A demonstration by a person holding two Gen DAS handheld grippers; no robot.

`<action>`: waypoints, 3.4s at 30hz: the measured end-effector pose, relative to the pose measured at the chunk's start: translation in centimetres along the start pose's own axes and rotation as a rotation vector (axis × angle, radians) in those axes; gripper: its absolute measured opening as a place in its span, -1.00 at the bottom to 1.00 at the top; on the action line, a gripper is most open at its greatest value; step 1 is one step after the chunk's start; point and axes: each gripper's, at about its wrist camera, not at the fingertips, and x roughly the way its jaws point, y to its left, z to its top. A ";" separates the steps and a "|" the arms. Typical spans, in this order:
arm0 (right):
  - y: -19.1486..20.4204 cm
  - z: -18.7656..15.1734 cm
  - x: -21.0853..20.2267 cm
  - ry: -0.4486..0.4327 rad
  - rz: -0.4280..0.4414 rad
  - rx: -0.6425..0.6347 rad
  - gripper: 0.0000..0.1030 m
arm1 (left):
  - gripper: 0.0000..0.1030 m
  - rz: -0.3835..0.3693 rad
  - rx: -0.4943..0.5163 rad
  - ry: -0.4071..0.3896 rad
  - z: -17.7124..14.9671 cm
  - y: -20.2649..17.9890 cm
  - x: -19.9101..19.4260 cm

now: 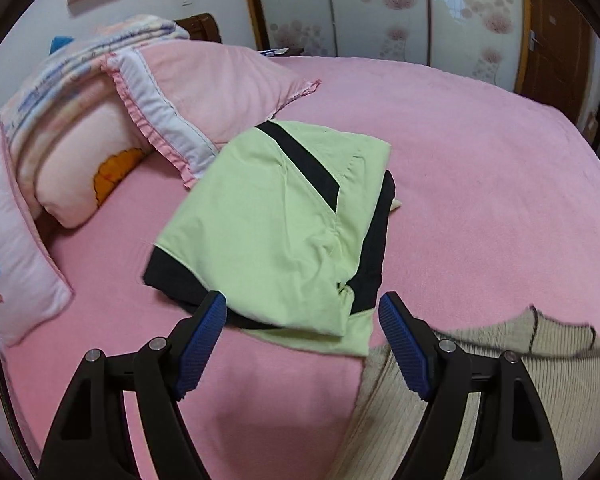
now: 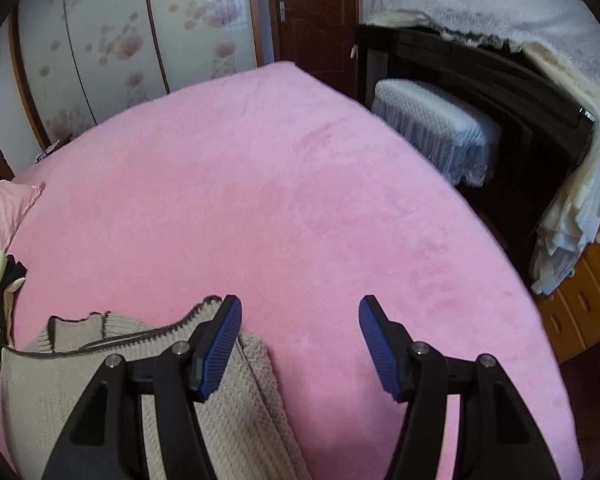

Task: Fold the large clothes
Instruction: 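Lay the hem down over the collar and open both tools, then move the left tool to the side edge of the folded cardigan, then grasp the side edge with the left tool and fold it over the middle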

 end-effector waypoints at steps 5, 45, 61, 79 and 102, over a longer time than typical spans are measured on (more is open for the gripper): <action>0.1 -0.4 -3.9 -0.013 0.040 -0.023 0.17 | 0.52 -0.018 0.032 -0.021 -0.8 1.5 -4.1; 11.8 -20.4 -18.0 -0.148 0.283 -0.197 -0.19 | 0.80 -0.313 -0.094 0.014 -25.9 0.9 -16.5; 13.5 -24.6 -12.0 -0.036 0.310 -0.194 -0.60 | 0.79 -0.629 -0.456 0.246 -31.0 3.7 -5.4; 15.7 -24.8 -9.1 -0.031 0.336 -0.233 -0.60 | -0.54 -0.628 -0.460 0.059 -24.0 2.0 -0.1; 17.4 -23.1 -3.2 0.117 0.410 -0.288 -0.74 | -0.75 -0.621 -0.082 -0.302 -19.4 -6.7 -15.5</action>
